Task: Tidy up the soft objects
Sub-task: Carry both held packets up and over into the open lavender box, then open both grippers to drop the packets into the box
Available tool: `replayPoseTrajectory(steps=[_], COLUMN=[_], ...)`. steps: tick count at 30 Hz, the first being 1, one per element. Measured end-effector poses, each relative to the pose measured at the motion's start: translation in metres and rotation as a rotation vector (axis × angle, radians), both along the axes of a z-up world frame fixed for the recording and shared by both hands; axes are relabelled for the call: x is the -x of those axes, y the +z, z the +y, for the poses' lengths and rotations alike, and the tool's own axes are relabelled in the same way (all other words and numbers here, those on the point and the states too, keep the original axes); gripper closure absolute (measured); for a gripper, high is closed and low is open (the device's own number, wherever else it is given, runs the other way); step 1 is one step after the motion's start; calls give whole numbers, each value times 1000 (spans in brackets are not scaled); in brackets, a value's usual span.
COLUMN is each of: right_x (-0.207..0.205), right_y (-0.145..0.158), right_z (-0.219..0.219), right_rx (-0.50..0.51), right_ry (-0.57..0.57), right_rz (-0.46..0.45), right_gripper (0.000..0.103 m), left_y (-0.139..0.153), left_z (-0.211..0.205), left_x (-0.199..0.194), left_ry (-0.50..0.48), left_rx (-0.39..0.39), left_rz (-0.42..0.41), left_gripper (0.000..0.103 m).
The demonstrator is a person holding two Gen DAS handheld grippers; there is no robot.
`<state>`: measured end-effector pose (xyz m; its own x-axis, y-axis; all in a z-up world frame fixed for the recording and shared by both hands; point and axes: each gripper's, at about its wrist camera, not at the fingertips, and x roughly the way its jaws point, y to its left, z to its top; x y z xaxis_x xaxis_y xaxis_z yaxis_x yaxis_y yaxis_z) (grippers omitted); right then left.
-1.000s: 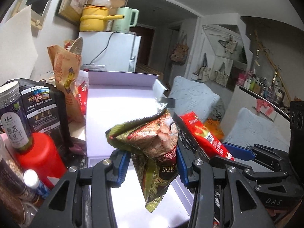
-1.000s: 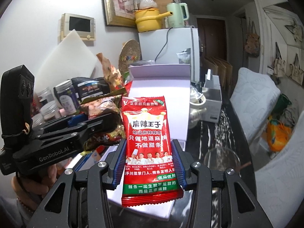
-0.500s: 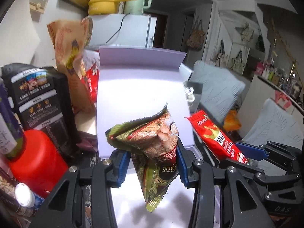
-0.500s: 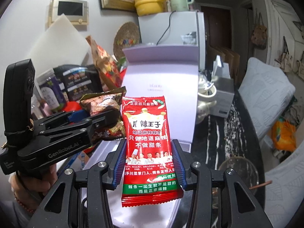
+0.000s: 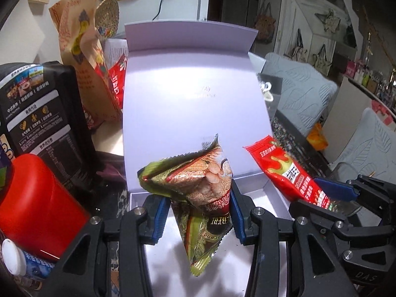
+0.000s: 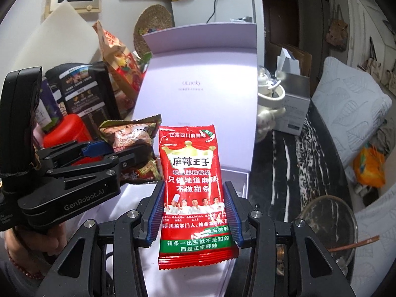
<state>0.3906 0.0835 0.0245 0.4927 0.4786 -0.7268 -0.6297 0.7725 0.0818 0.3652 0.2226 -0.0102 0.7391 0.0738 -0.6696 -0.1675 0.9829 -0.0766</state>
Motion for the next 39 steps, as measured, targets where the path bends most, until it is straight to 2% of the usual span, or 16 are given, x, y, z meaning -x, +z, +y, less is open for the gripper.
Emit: replayPoseTrajectory(steps=[12, 16, 19, 20, 21, 22, 23, 24, 39], right_x=[-15, -20, -23, -23, -22, -21, -20, -19, -9], right_y=[-14, -19, -20, -19, -18, -18, -16, -16, 2], right_z=[13, 16, 17, 16, 16, 16, 15, 14, -5], right_rx=[13, 20, 23, 24, 25, 29, 32, 33, 37], right_ry=[0, -5, -12, -15, -16, -18, -22, -25, -60], right_rz=[48, 60, 71, 65, 62, 58, 52, 47, 21], right_gripper=[56, 56, 50, 49, 47, 43, 42, 42, 42], left_y=[-26, -30, -34, -35, -35, -35, -33, -31, 1], left_z=[6, 8, 9, 10, 10, 11, 11, 12, 4], left_x=[-16, -20, -22, -23, -23, -22, -20, -19, -1], left_ry=[32, 35, 42, 50, 58, 67, 81, 88, 55], left_rx=[8, 44, 67, 66, 63, 61, 51, 45, 57], left_rz=[110, 144, 171, 181, 182, 181, 173, 165, 82], left_gripper=[60, 59, 56, 48, 38, 34, 27, 25, 25])
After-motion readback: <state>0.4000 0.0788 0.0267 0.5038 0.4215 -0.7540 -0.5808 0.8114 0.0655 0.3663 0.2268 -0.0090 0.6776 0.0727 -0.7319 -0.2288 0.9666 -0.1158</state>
